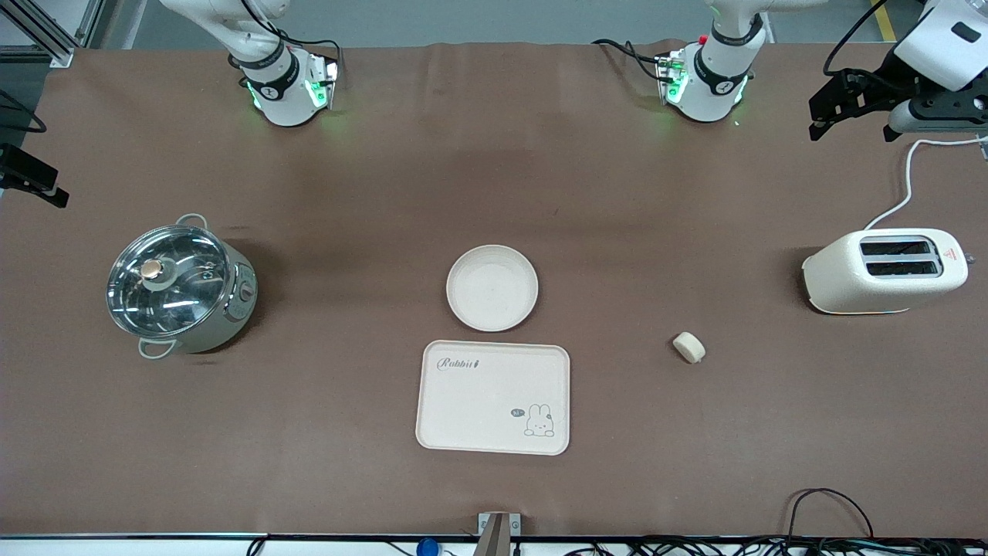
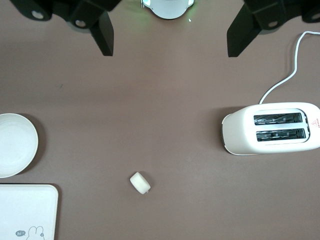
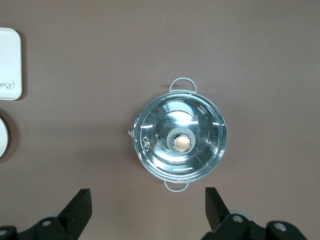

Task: Place bun in plate and plate on tray
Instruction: 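Grasp the cream bun with the left gripper while the right gripper reaches forward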

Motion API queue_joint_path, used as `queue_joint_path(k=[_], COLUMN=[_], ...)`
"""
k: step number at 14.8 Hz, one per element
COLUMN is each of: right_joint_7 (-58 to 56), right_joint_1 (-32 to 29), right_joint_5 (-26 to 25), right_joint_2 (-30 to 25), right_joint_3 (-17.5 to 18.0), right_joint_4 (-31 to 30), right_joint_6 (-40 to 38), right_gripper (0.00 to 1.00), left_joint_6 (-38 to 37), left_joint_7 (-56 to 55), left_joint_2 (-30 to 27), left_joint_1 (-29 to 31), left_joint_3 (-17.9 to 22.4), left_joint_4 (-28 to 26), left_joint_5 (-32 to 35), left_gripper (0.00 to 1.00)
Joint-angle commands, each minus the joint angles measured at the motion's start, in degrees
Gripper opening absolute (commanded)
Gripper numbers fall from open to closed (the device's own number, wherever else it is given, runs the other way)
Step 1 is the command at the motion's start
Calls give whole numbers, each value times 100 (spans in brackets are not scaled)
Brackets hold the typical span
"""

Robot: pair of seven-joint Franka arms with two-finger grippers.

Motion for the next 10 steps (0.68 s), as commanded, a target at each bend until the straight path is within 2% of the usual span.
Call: queue_joint_path(k=[1, 4, 7, 10], right_joint_7=[13, 13, 21, 39], right_joint_1=[16, 16, 33, 121], right_joint_5=[-32, -32, -32, -32], right_joint_2=[-54, -45, -36, -36], right_joint_3=[30, 21, 30, 21], right_joint_4=[7, 7, -2, -2], right_joint_6=[-24, -6, 11, 82], right_gripper=[100, 100, 100, 100], left_joint_6=[-48, -48, 249, 759], left_joint_7=[110, 92, 75, -511], left_joint_2=[66, 381, 1145, 1944], left_joint_1=[8, 8, 0, -53], left_joint_3=[20, 12, 3, -41], left_joint_4=[162, 293, 330, 329], left_joint_5=[21, 82, 91, 39], left_gripper=[100, 100, 100, 100])
